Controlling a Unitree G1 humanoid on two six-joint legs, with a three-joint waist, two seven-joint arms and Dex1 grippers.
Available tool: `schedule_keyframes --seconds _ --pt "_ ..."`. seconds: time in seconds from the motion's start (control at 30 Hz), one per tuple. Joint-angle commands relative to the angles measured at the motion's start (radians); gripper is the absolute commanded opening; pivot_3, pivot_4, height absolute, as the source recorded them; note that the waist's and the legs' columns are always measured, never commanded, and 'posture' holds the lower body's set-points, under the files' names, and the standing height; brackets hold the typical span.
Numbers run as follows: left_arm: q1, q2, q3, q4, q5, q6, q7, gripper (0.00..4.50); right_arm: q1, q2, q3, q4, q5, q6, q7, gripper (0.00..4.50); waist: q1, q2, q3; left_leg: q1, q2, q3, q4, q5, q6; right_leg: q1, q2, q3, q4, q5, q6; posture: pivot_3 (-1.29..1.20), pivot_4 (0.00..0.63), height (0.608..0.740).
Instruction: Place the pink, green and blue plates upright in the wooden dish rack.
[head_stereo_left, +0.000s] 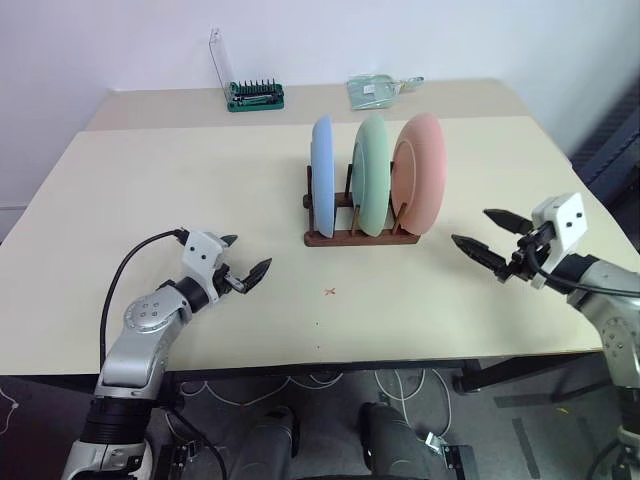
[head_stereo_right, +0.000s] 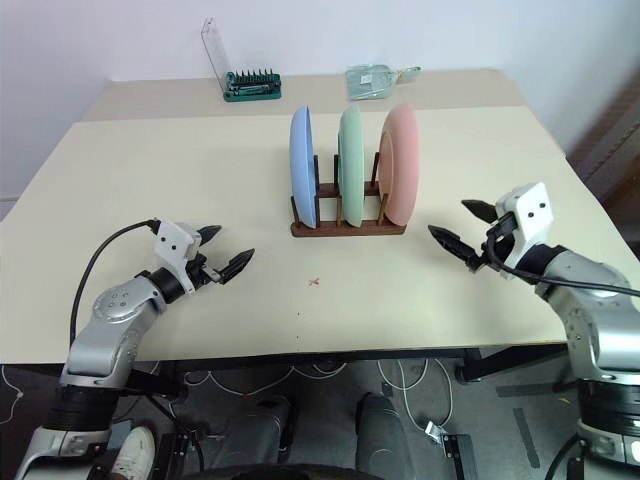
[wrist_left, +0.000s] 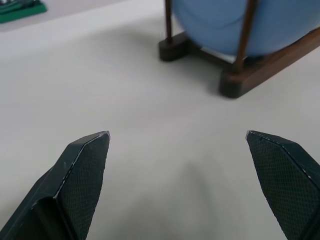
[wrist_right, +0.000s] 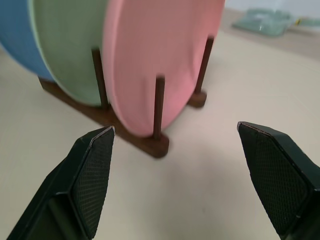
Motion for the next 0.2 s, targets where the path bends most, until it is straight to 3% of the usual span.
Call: schedule_keyframes --seconds 0.03,0.2 --pt "0.0 0.01 0.025 0.0 0.012 -0.03 0.006 4.5 -0.005 0.023 0.001 0.013 -0.02 -0.054 0.005 3.99 0.0 0.0 0.0 0.0 0.0 0.0 0.0 0.0 0.0 0.0 0.0 0.0 0.0 0.0 0.0 0.0 0.15 0.74" --pt "0.016 0.005 0.022 -0.009 0.014 -0.035 0.007 4.5 -0.005 0.036 0.005 0.034 -0.027 -0.072 0.018 3.99 -0.001 0.0 0.0 0.0 0.0 0.0 0.0 0.0 0.0 0.0 0.0 0.0 0.0 0.0 0.0 0.0 0.15 0.74"
